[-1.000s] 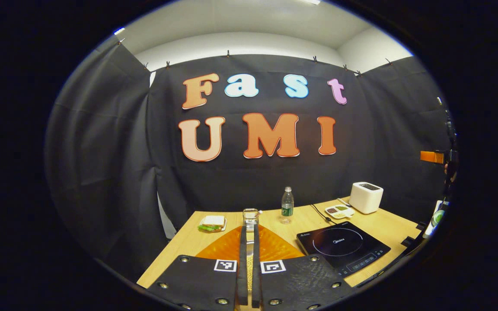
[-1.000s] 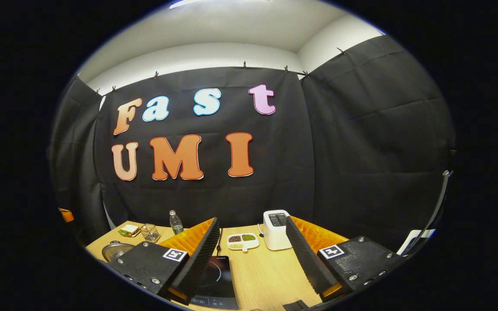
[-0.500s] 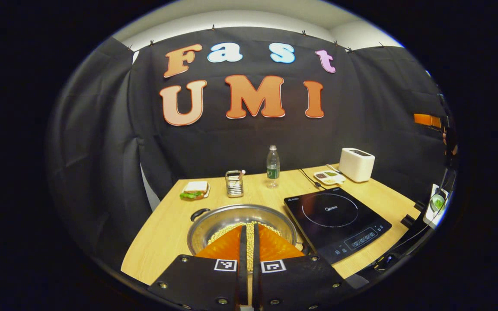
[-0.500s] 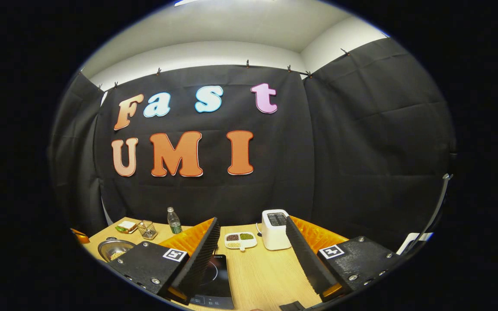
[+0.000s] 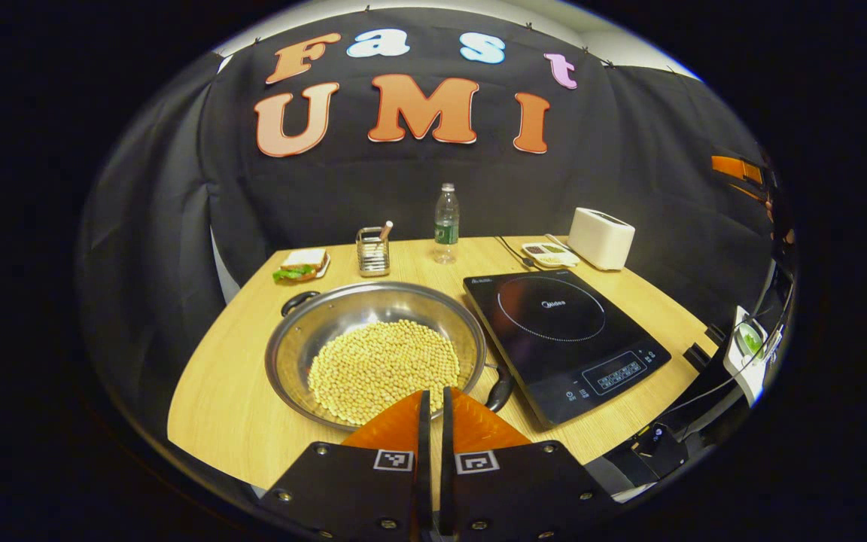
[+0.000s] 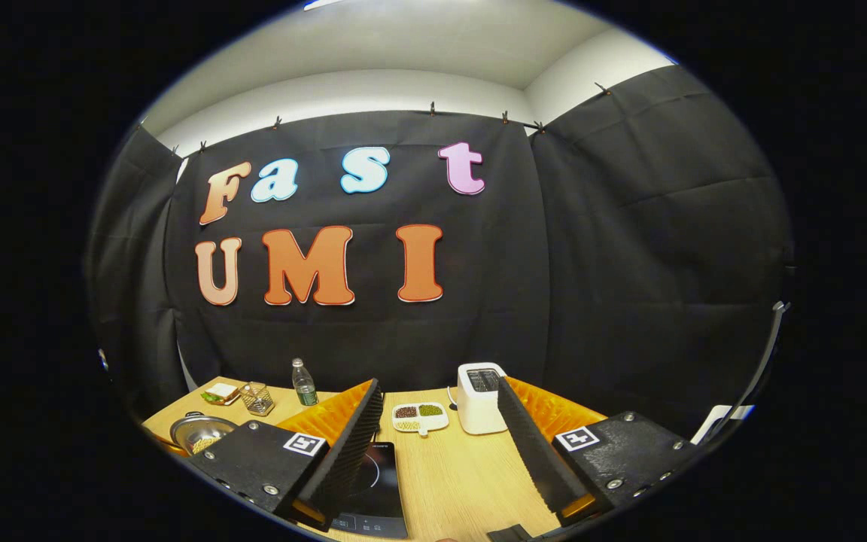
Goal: First push the handle of the pot to place it horizontally, then grasp the pot with both hands and set it on the induction cooktop.
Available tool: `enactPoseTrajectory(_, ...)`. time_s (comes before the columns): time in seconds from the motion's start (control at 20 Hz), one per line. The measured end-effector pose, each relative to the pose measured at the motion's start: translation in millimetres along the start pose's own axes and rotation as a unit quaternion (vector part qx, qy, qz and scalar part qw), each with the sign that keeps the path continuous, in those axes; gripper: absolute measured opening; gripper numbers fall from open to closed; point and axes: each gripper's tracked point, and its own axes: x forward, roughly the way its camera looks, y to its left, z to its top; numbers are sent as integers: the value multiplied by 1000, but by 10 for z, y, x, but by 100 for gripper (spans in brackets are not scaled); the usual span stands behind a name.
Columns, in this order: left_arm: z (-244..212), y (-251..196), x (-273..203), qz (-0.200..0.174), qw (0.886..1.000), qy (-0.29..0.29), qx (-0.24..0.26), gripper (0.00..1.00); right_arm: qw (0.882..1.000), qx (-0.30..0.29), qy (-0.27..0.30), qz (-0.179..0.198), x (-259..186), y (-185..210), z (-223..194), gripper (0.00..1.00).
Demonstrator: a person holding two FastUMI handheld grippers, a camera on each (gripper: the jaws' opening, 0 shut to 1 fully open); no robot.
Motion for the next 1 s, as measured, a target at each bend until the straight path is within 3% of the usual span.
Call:
enactPoseTrajectory(0.15,-218,-68,83,-6,1000,26,-3,5,1000,-1,3,0,14,-12,-31,95)
enactPoseTrajectory(0.2,-292,-99,108,-10,999,32,-3,5,1000,-2,4,-1,10,-18,-43,100)
enactPoseTrajectory(0.3,-394,-107,176,-11,999,44,0,6,1000,-4,6,-4,17,-30,-51,95)
enactPoseTrajectory(0.35,-442,-109,223,-11,999,50,-2,6,1000,-4,9,-3,13,-25,-62,100)
enactPoseTrajectory(0.4,-497,-118,256,-11,998,56,-8,6,1000,-2,13,-2,10,-22,-74,95)
enactPoseTrajectory(0.5,-576,-116,329,-11,998,66,-15,6,1000,-3,23,-2,42,-53,-155,100)
enactPoseTrajectory(0.55,-596,-106,375,-9,997,70,-17,6,1000,-4,27,-3,66,-48,-187,95)
enactPoseTrajectory(1.0,-570,-213,587,-12,997,70,-8,6,999,-2,34,2,123,0,-222,95)
